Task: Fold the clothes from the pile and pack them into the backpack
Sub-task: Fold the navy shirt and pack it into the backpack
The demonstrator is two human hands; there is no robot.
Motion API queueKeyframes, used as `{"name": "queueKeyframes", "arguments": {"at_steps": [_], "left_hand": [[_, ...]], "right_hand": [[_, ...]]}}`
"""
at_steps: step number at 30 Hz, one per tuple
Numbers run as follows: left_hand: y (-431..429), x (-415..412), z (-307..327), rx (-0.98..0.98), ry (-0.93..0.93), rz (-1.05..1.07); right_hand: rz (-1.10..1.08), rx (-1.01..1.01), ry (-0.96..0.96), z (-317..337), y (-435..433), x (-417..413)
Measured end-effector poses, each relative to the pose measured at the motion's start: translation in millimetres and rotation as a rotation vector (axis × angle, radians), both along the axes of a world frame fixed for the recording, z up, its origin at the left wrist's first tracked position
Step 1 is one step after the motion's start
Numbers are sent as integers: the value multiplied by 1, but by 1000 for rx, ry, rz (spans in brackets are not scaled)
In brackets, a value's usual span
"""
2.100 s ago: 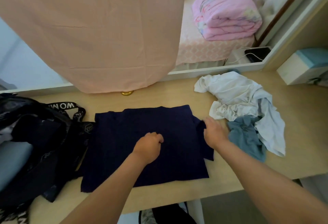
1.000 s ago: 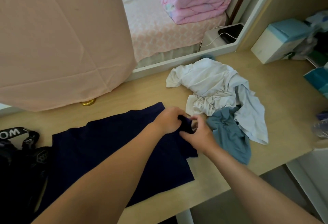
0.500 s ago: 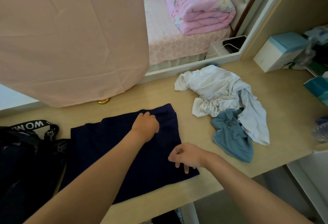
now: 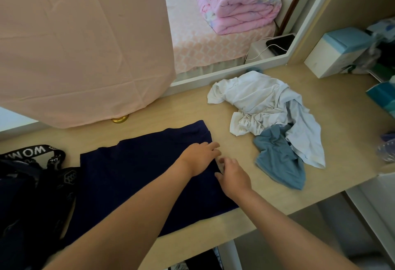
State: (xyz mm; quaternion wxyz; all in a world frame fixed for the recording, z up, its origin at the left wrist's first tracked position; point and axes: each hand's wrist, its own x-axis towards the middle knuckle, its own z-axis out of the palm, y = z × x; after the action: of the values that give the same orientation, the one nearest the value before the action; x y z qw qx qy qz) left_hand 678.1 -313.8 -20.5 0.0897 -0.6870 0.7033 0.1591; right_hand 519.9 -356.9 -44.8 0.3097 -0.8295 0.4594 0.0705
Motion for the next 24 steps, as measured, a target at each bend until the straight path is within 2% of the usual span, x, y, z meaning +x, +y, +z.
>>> {"name": "queueKeyframes", "arguments": {"at_steps": [3,7,10,17,20,21,22,24], "left_hand": [[-6,3,-6,85,-82,-30],[-1,20,1,10,-110,-28],[16,40,14,-66,-72,-17],[120,89,33,-408,-13,240],[172,101,27,-199,-91,412],[189,102,22,-106,-102,464],[205,100,16,-18,-92,518],[233,90,3,5,-30,615]], "right_hand": [[12,24,74,-4,2,2],[78,-13,52,6,4,10],[43,164,-2,23,9,26],[144,542,-175,67,68,88],[177,839,-133,68,106,107],[188,875,-115,63,116,110],[219,820,-108,58,124,112],[379,435,-86,44,129,112]]}}
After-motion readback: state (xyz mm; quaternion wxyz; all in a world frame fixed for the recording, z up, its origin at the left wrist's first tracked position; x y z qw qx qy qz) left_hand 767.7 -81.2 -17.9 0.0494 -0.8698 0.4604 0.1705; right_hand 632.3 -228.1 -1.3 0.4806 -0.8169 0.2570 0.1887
